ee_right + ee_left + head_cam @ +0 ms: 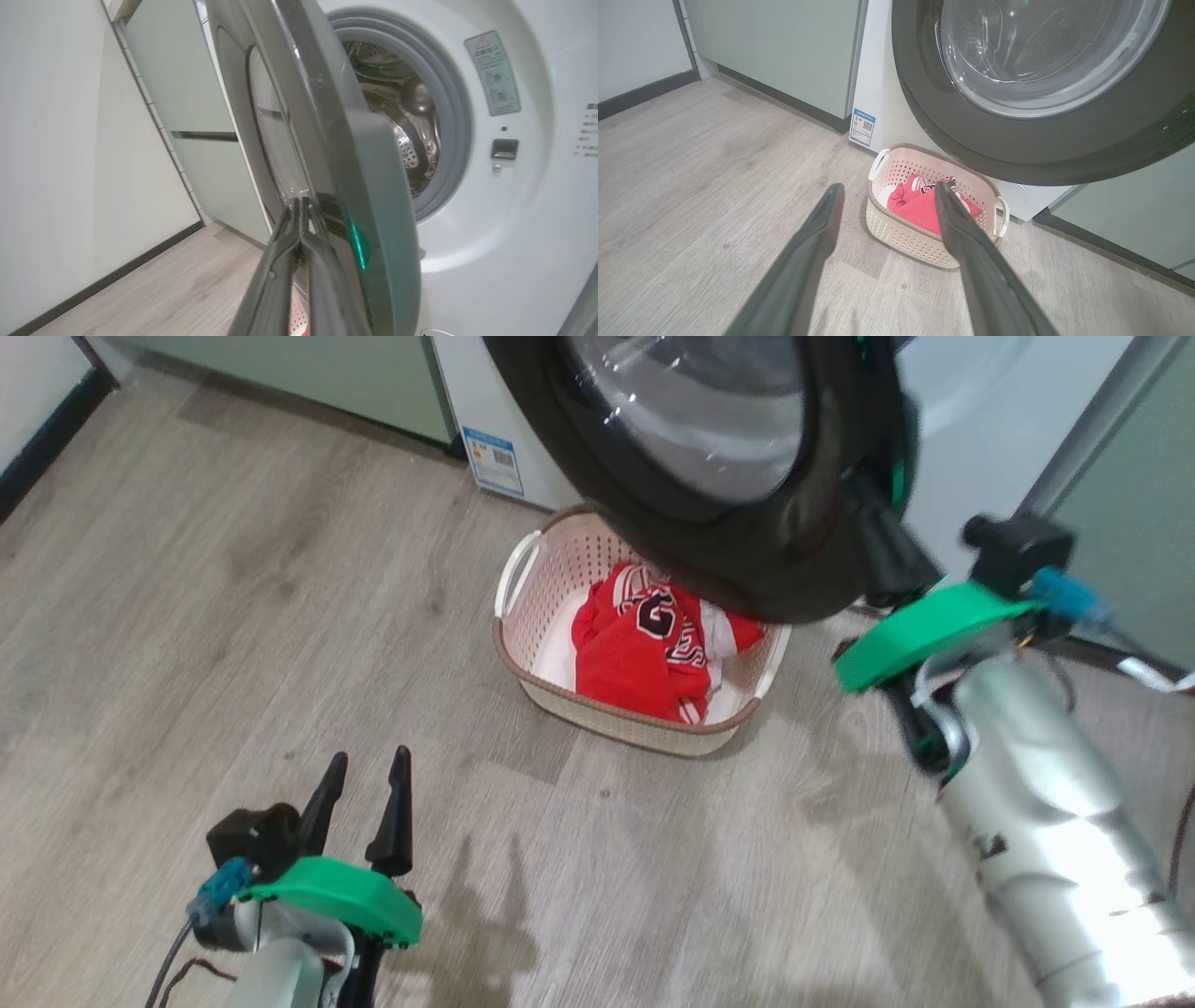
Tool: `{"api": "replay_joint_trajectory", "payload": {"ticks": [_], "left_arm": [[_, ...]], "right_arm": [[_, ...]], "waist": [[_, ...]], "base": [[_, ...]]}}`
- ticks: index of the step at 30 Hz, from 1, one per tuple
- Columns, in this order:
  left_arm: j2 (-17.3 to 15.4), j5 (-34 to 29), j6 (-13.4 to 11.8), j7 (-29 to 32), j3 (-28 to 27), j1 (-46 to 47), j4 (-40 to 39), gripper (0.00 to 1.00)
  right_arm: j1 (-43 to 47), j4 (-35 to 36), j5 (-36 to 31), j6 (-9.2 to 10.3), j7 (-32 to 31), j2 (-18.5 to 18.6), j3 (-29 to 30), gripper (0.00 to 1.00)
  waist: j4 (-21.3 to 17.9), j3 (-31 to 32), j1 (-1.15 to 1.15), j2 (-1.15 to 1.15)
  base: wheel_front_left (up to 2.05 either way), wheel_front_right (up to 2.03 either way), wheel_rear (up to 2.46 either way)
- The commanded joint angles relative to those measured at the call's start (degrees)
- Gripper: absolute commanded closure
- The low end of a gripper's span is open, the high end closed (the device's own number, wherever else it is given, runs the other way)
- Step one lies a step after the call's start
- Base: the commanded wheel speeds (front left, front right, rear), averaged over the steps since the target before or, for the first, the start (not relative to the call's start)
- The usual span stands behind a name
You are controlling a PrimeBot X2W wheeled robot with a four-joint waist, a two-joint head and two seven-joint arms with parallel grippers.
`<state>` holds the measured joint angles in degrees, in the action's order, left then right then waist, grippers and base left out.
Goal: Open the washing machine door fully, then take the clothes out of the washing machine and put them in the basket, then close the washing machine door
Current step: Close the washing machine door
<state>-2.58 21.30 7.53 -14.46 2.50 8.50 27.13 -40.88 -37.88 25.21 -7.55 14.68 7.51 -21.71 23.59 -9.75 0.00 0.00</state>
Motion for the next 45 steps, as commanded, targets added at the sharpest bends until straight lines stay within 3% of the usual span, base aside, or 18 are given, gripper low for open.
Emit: {"api": "replay_joint_trajectory", "payload": {"ticks": [1,7,23,45], "left_arm": [[-0.46,0.38,-0.04,-0.53,-1.6,2.2,-1.73,0.0],[-0.34,0.94,-0.04,-0.53,-0.91,3.51,-2.42,0.0],[-0.31,5.11,-0.04,-0.53,1.49,7.26,-3.32,0.0],[-0.3,6.61,-0.04,-0.54,3.31,9.02,-3.4,0.0]], "right_arm": [[-2.45,1.26,-0.29,0.06,0.32,0.25,0.97,1.0],[-7.21,-1.06,-0.91,0.06,0.32,1.9,5.9,1.0],[-26.15,-11.44,-1.32,0.06,0.32,7.44,7.78,1.0],[-35.78,-16.93,-4.23,0.06,0.32,8.09,14.15,1.0]], "waist": [[0.07,-0.77,0.0,0.0],[0.58,-3.76,0.0,0.0],[1.81,-11.89,0.0,0.0],[3.02,-14.97,0.0,0.0]], "base": [[0.0,0.0,0.0],[0.0,0.0,0.0],[0.0,0.0,0.0],[0.0,0.0,0.0]]}}
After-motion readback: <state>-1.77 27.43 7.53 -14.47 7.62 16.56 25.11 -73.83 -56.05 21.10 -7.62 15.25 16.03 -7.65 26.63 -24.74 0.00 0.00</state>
